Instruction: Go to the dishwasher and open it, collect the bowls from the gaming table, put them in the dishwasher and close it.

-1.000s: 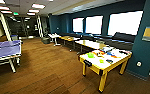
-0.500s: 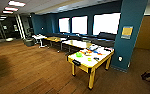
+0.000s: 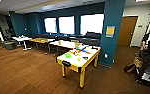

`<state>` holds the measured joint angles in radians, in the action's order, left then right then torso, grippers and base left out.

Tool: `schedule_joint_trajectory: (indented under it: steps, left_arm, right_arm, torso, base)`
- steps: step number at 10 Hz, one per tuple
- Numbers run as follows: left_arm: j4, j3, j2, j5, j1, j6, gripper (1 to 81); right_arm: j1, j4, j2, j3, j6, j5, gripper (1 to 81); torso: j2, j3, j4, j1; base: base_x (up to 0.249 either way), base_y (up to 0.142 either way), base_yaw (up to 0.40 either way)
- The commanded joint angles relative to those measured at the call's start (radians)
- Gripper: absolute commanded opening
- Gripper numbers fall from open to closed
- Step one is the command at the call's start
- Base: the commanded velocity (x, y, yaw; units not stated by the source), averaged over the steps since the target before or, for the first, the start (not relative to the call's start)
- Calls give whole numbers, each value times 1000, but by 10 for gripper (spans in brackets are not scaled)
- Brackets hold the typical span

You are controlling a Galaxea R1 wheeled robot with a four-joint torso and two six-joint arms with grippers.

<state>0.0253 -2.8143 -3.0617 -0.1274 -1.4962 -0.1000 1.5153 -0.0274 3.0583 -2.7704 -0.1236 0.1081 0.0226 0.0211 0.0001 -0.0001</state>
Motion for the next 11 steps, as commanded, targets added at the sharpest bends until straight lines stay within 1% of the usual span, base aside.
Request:
schedule_joint_trajectory:
  steps: [1, 3, 6, 11]
  left_arm:
    - [-2, -2, 0, 46, 52, 8, 811]
    - [1, -2, -3, 46, 52, 8, 811]
    - [-2, -2, -2, 46, 52, 8, 811]
    - [-2, -2, -2, 46, 49, 8, 811]
  right_arm:
    - [-56, -6, 1, 2, 1, -45, 811]
    - [-54, -6, 1, 3, 1, -45, 811]
    - [-54, -6, 1, 2, 1, -45, 811]
    - [-53, -6, 1, 2, 1, -45, 811]
  torso:
    - [0, 0, 0, 0]
    - [0, 0, 0, 0]
    - [0, 0, 0, 0]
    - [0, 0, 0, 0]
  base:
    - [0, 0, -375]
    - [0, -169, 0]
    - [0, -102, 0]
    - [0, 0, 0]
